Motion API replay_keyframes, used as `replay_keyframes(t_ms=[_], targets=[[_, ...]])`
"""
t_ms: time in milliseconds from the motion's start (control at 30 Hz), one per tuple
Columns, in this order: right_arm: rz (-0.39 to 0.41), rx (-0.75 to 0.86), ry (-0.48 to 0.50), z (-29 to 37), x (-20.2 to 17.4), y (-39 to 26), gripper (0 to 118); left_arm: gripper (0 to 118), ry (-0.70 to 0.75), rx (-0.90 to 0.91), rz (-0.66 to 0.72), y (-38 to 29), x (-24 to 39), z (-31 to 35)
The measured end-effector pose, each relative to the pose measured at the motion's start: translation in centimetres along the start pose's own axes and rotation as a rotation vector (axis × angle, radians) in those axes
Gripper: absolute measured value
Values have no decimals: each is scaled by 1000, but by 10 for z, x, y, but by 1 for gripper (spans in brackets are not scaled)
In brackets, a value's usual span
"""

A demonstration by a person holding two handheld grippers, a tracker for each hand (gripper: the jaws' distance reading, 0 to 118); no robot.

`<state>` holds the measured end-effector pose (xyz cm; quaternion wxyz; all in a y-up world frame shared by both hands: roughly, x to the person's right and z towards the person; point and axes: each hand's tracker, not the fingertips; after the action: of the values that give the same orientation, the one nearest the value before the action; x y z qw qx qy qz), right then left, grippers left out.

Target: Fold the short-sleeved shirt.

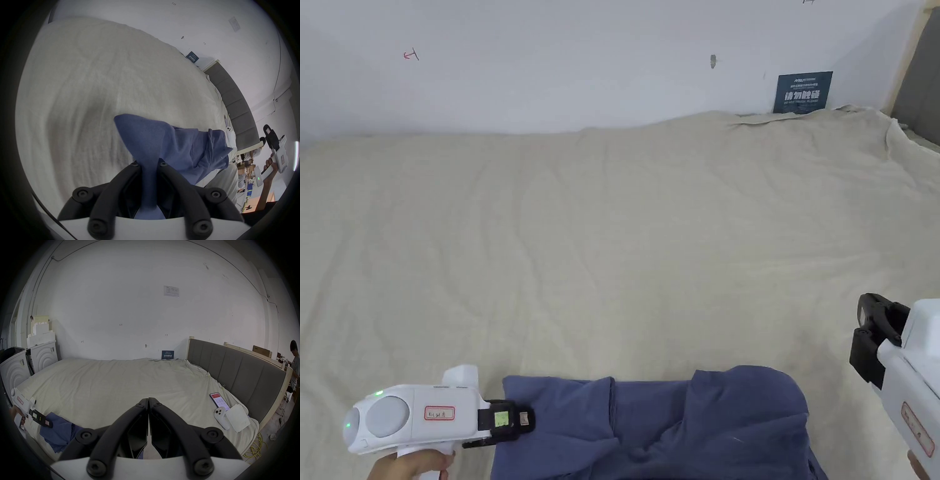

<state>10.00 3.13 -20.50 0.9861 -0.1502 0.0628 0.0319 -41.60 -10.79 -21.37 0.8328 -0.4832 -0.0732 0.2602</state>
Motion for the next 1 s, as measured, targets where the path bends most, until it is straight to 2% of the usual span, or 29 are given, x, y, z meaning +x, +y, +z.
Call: replay_keyframes(t_ms=[300, 600, 733, 1000], targets=[[-17, 30, 19, 3, -2, 6, 0, 10, 94, 44, -35, 9, 3, 69], [-26, 42, 31, 4, -2, 7, 0, 10, 265, 62, -18, 10, 4, 118], [-31, 36, 37, 3, -1, 4, 0, 10, 144, 74, 10, 17, 33, 113], [-43, 43, 33, 8, 7, 5, 0, 10, 37, -56, -133, 31, 120, 40]])
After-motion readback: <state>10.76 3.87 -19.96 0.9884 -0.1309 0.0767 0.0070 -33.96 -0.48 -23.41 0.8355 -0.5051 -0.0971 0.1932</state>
